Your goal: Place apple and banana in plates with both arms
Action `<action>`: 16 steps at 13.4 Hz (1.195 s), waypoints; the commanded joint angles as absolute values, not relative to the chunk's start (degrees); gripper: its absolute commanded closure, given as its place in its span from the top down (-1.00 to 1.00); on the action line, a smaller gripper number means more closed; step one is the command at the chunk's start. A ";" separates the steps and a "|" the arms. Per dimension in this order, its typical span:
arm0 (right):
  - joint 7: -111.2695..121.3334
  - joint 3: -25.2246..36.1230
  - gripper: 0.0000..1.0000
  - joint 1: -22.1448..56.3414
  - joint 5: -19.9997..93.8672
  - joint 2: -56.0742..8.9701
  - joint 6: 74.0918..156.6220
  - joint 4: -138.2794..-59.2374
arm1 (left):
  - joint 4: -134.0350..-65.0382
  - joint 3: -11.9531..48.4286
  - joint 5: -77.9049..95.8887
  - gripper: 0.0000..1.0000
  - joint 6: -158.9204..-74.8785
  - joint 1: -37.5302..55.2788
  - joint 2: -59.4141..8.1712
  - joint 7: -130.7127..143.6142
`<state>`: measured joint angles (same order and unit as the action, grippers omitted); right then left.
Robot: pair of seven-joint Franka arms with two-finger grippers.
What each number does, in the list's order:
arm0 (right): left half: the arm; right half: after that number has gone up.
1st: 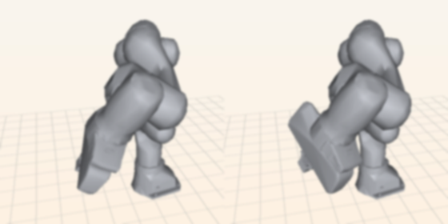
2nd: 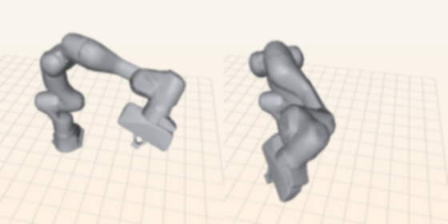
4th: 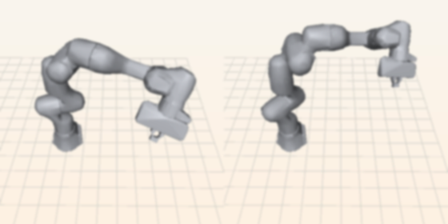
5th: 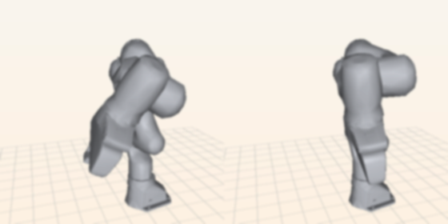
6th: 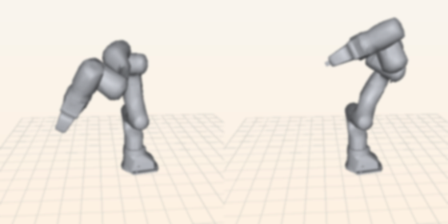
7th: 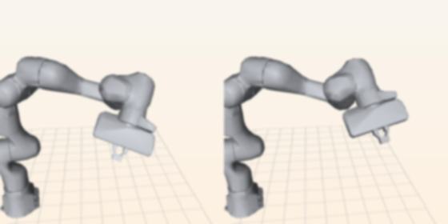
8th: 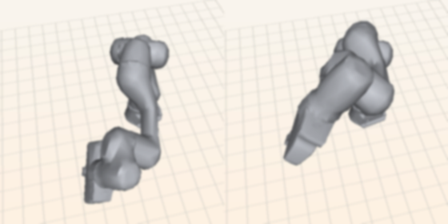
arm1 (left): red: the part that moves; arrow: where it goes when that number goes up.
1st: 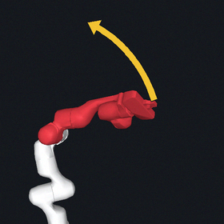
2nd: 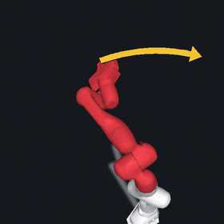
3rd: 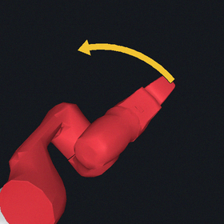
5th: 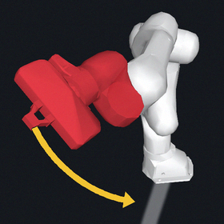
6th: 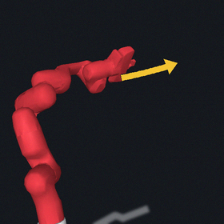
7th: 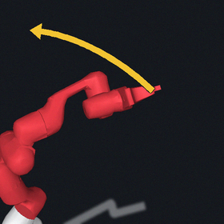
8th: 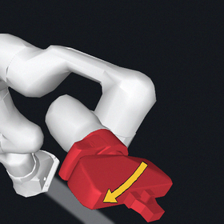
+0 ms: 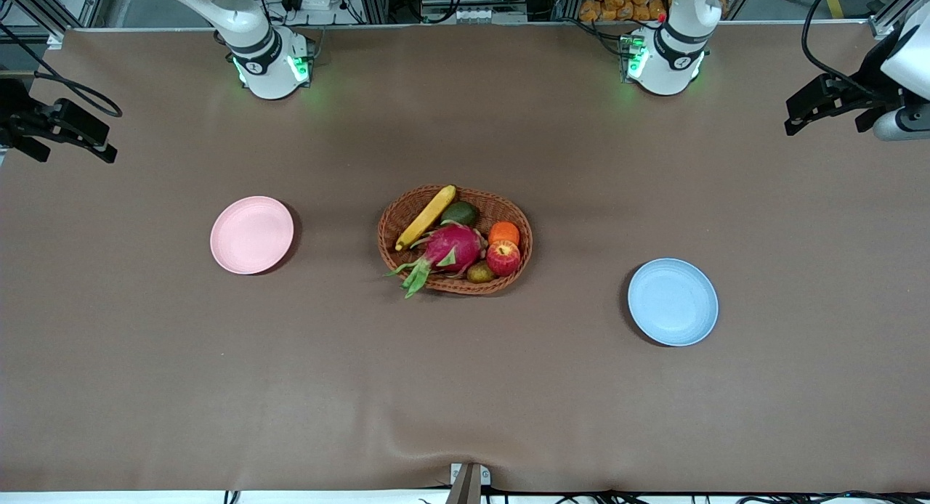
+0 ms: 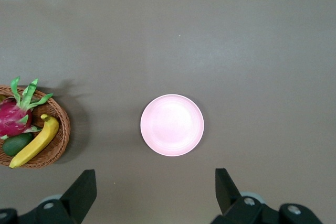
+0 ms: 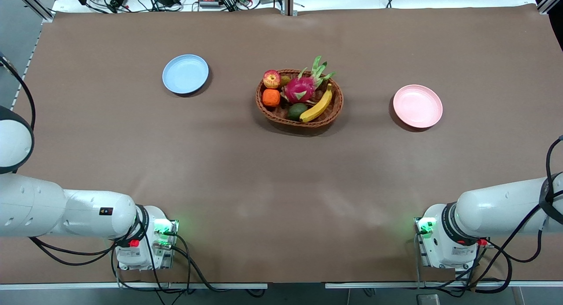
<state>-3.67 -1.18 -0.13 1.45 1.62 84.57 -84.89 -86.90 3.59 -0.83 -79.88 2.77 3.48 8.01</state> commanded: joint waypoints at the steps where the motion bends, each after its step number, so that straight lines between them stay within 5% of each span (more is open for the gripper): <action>1: -3.43 -1.49 1.00 -0.62 1.58 1.32 83.93 -83.85 | -86.75 3.52 0.00 1.00 -79.28 2.99 2.99 8.26; 16: -3.43 -1.49 1.00 -0.70 1.58 1.32 83.67 -83.94 | -87.54 12.12 0.00 1.00 -88.75 3.87 -11.33 19.49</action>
<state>-3.67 -1.16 -0.13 1.45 1.62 84.47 -84.89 -87.71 10.84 -0.69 -86.70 3.84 -9.57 16.59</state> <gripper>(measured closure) 0.000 0.000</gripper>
